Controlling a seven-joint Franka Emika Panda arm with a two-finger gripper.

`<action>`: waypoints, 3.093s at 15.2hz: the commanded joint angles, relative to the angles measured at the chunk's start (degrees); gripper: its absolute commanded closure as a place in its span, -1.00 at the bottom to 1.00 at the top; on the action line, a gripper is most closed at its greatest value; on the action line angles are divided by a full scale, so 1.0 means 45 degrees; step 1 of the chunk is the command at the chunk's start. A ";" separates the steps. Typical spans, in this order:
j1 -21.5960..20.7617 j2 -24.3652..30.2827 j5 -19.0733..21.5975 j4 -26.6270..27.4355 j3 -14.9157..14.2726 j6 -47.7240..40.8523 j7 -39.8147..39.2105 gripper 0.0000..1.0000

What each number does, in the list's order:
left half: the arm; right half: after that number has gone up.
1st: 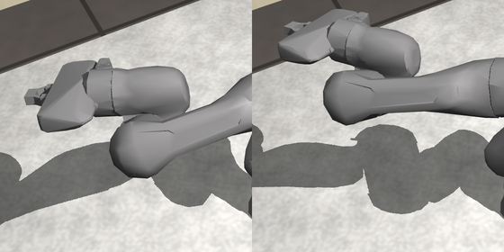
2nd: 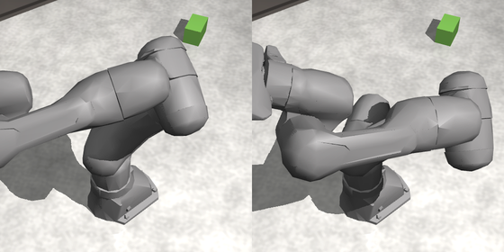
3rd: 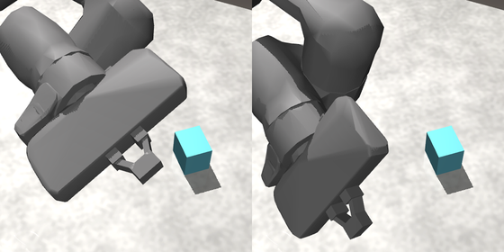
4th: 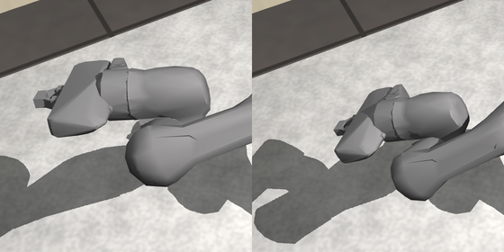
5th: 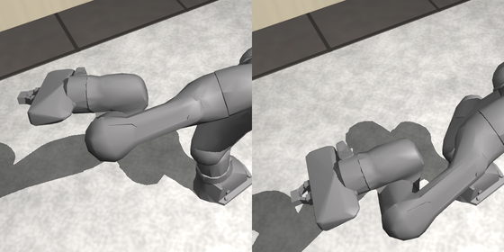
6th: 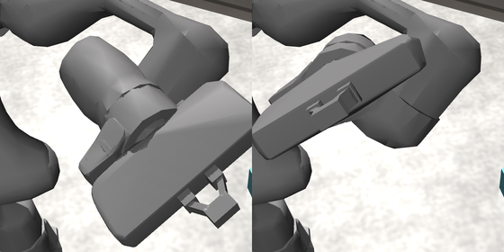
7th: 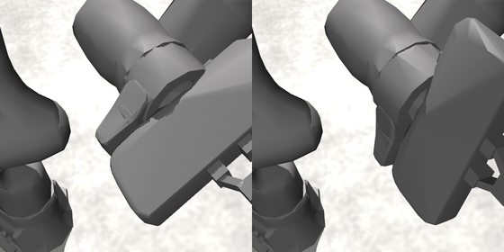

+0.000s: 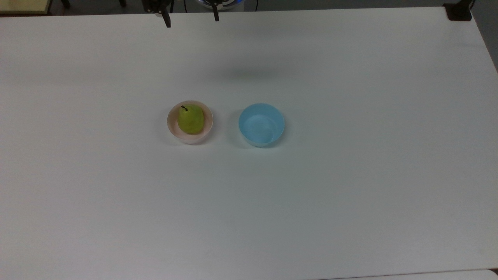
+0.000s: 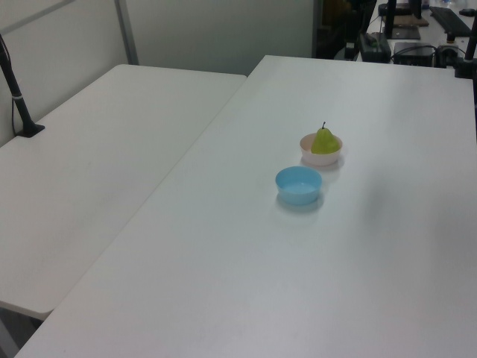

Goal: Pick up a pear from the bowl
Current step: 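Move the open gripper toward the pink bowl holding the green pear, then lower the gripper over the green pear and close on it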

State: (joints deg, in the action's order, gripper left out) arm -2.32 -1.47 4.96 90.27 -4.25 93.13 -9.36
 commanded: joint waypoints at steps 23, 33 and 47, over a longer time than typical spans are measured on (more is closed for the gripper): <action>0.0749 -0.1568 -0.2118 0.1225 0.0163 0.2600 -0.3916 -1.00; 0.0476 -0.3521 -0.2099 0.2185 0.0182 0.5006 0.0067 -1.00; 0.0280 -0.4185 -0.2021 0.2850 0.0358 0.6120 0.0986 0.99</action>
State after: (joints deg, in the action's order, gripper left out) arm -0.70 -21.28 -3.60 101.33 -2.79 118.90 -6.92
